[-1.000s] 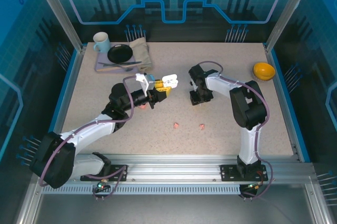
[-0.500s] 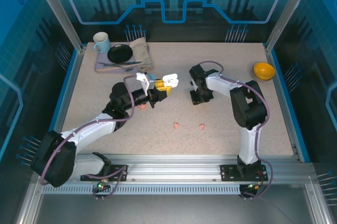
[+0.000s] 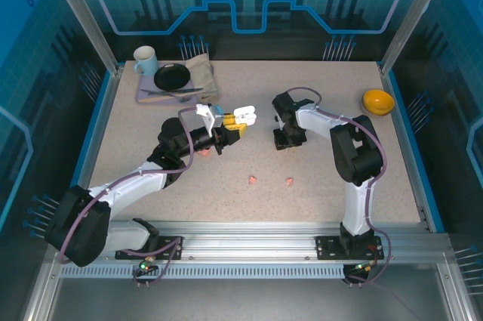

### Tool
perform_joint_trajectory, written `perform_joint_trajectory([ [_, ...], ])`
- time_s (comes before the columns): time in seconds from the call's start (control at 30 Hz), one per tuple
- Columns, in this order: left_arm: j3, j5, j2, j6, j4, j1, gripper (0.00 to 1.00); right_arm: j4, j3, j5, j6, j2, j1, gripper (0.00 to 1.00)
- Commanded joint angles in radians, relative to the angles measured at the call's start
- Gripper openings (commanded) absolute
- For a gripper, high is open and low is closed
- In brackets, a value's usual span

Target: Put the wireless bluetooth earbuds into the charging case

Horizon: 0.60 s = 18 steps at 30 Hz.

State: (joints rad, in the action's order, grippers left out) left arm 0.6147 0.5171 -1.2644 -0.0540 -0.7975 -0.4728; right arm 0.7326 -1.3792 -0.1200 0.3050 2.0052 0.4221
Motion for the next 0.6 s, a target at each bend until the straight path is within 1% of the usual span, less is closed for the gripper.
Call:
perform_joint_trajectory([
  [0.0,0.034,0.014,-0.011,-0.005,-0.035,0.009,0.0,0.009,-0.01,0.001,0.036,0.017,-0.025,0.38],
  [0.3,0.034,0.011,-0.016,-0.003,-0.038,0.008,0.0,0.007,-0.032,0.035,0.073,0.034,-0.026,0.38],
  [0.43,0.034,0.011,-0.018,-0.003,-0.042,0.008,0.0,0.01,-0.028,0.023,0.078,0.031,-0.022,0.37],
  [0.57,0.036,0.008,-0.021,-0.001,-0.043,0.008,0.0,0.01,-0.025,0.015,0.076,0.027,-0.019,0.33],
])
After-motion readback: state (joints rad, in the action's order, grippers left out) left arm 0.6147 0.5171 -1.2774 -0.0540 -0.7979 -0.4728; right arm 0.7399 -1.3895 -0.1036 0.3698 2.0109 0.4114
